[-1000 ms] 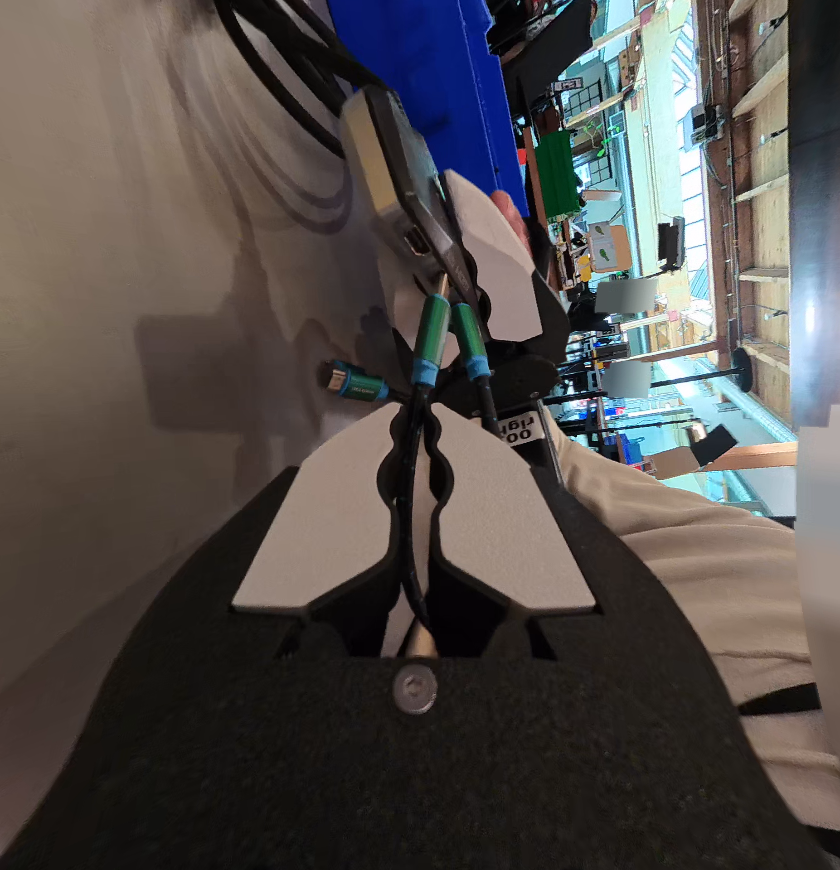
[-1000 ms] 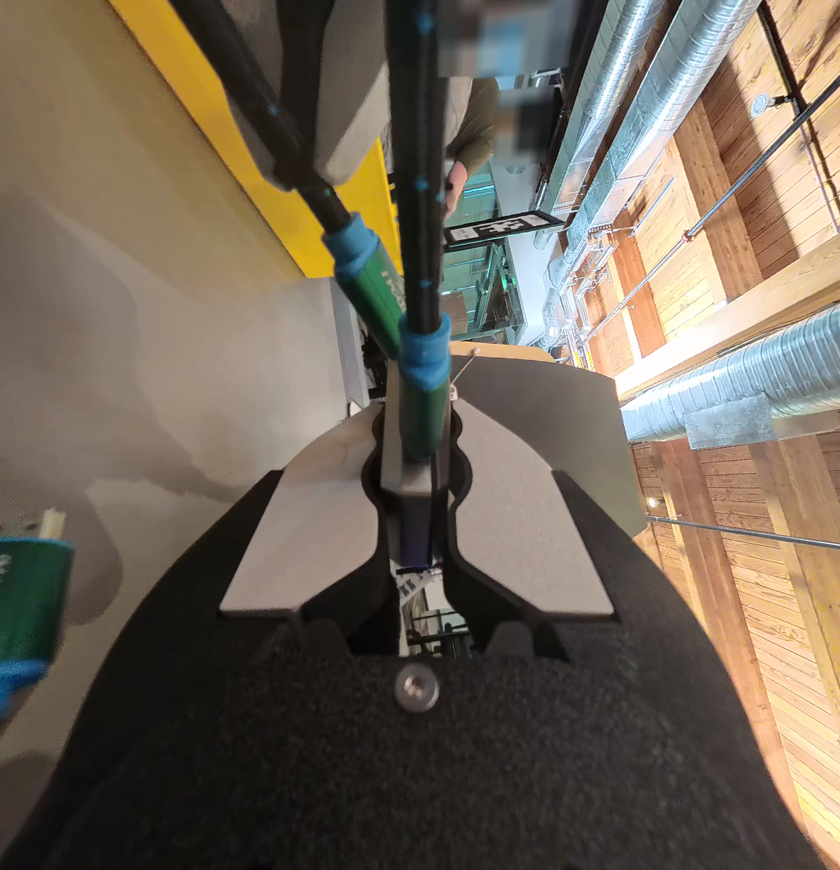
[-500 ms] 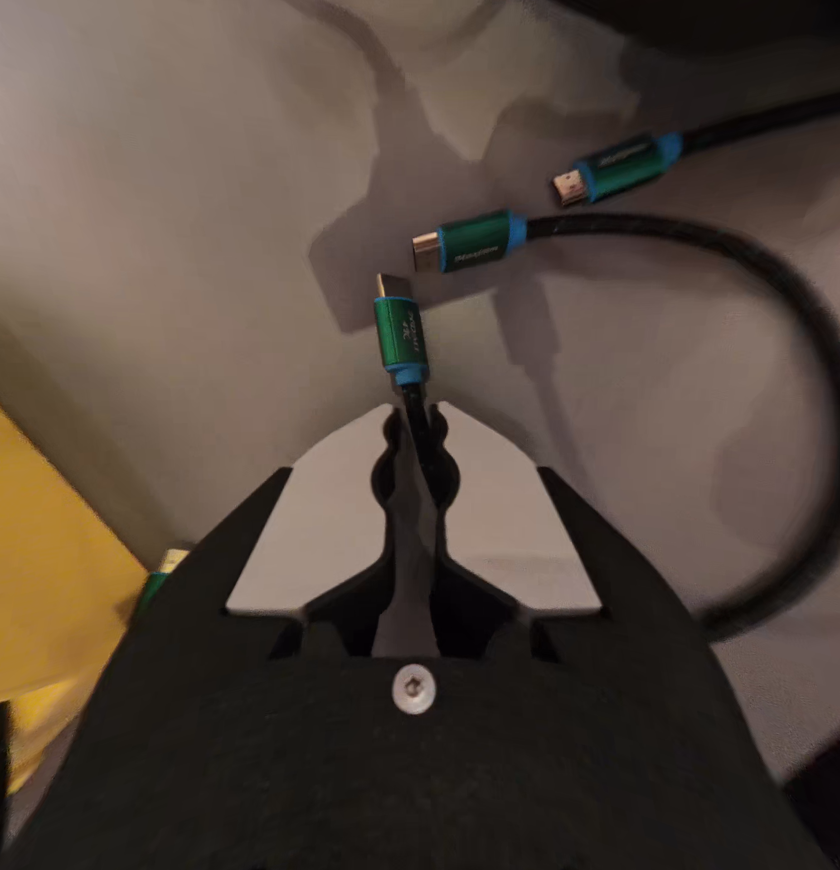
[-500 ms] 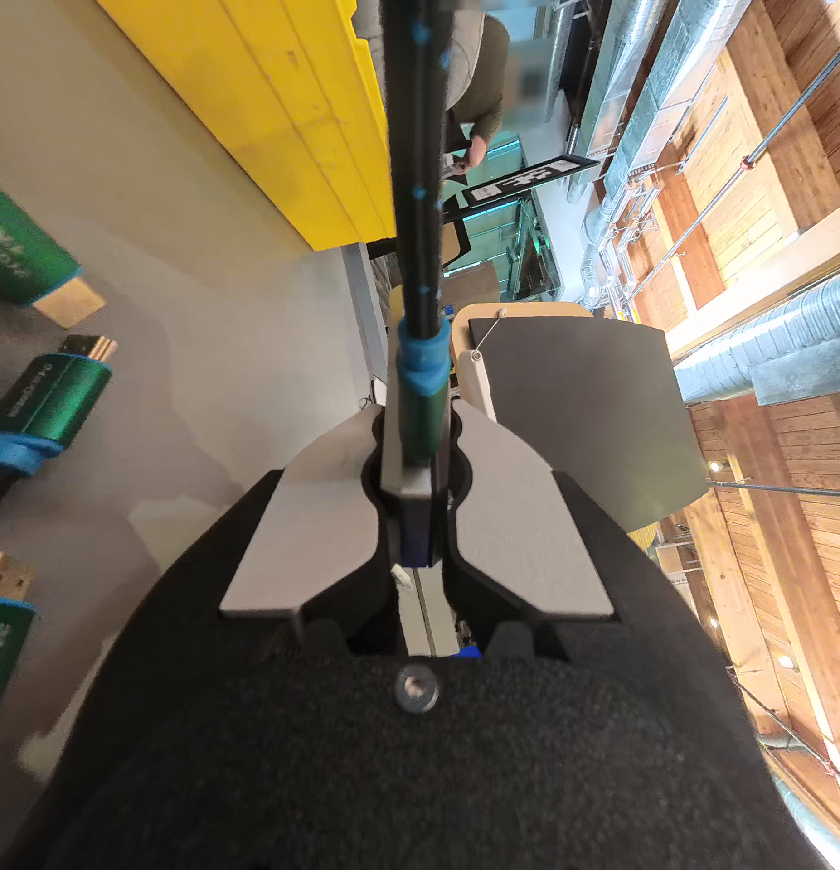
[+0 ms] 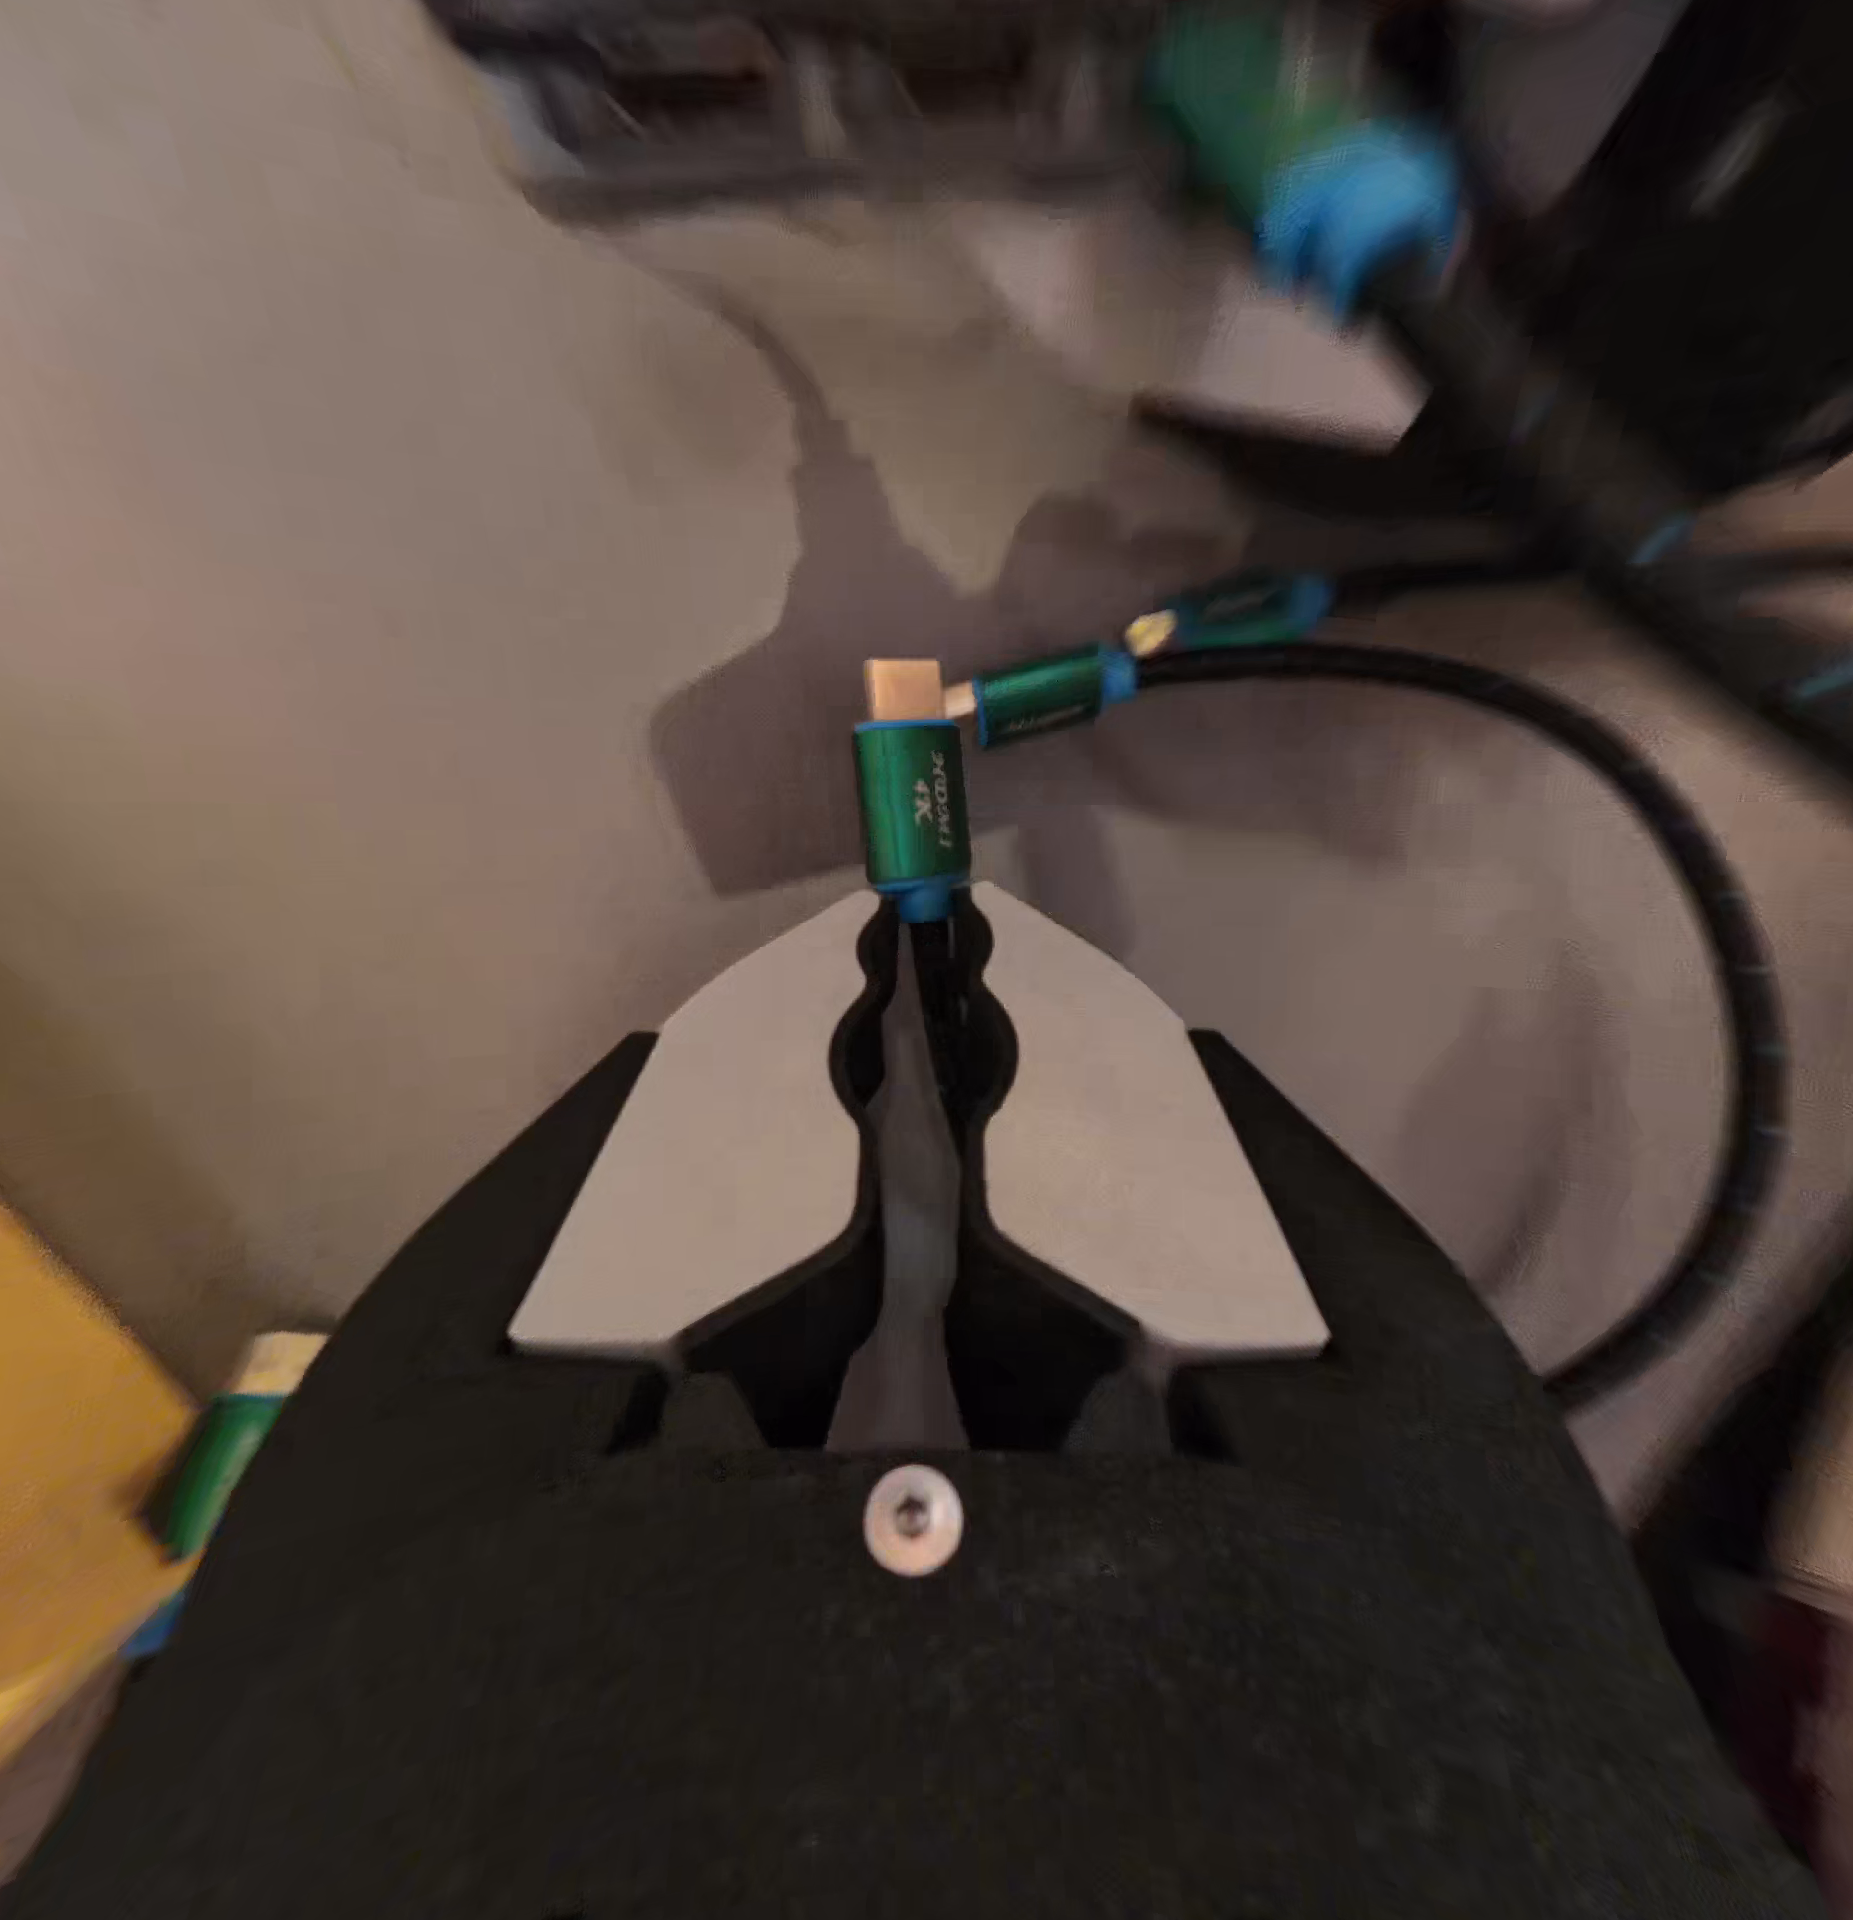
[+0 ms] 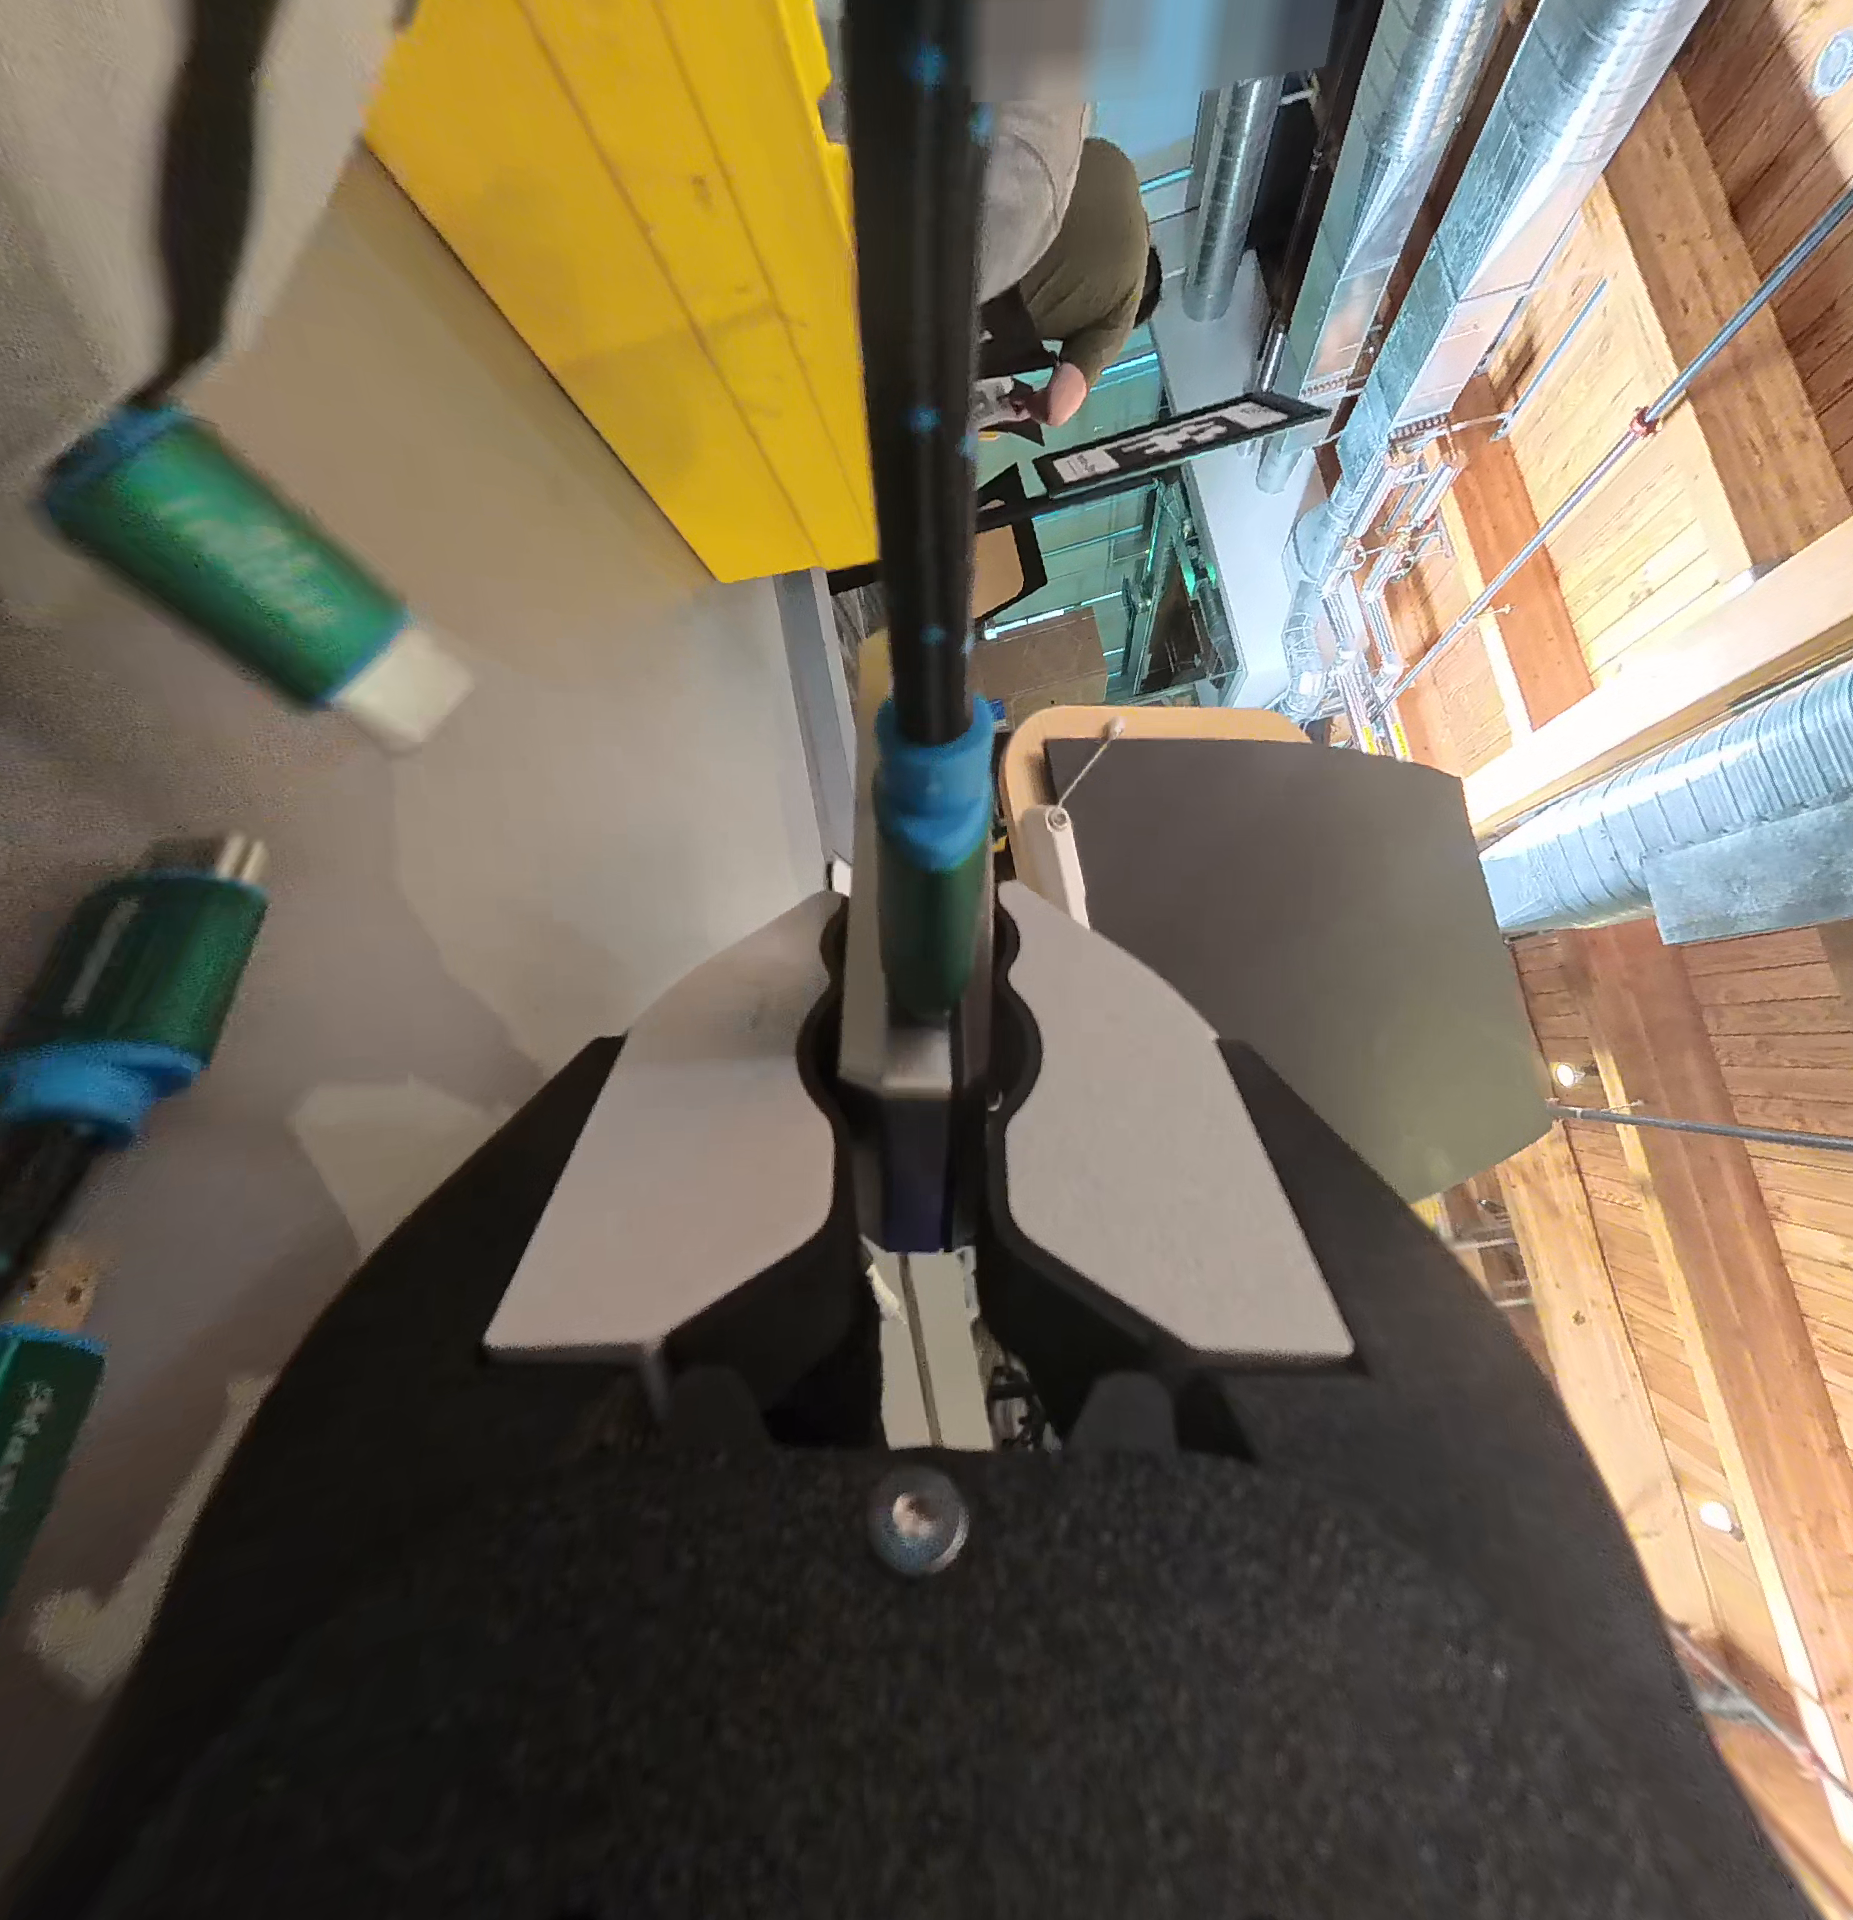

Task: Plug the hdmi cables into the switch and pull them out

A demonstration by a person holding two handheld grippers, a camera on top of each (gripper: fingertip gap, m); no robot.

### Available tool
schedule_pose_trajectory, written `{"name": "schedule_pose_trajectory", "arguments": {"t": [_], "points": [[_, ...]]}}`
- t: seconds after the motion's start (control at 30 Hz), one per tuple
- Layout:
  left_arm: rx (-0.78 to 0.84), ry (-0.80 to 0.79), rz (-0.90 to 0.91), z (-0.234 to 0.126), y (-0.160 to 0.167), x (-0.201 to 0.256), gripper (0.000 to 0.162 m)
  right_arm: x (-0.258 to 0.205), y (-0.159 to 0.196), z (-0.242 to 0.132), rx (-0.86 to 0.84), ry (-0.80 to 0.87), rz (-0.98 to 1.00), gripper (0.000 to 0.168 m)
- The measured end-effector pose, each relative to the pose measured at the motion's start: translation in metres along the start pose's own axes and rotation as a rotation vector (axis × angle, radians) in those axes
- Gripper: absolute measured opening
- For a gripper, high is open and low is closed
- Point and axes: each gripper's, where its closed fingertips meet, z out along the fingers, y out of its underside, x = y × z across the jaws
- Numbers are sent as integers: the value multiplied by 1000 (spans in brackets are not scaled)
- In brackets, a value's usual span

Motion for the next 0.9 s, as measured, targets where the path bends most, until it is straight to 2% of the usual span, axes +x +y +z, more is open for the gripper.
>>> {"name": "schedule_pose_trajectory", "arguments": {"t": [0.1, 0.27, 0.73, 0.9], "points": [[104, 200, -194, -25, -20, 5, 10, -2, -5, -1, 12, 3, -32, 23], [154, 356, -330, -39, -29, 9, 10, -5, -17, -3, 35, 8, -95, 23], [97, 400, -407, -29, -29, 19, 10, -13, -25, -3, 40, -8, -162, 23], [59, 379, -445, -27, -25, 15, 10, -14, -26, -2, 15, 19, -259, 23]]}}
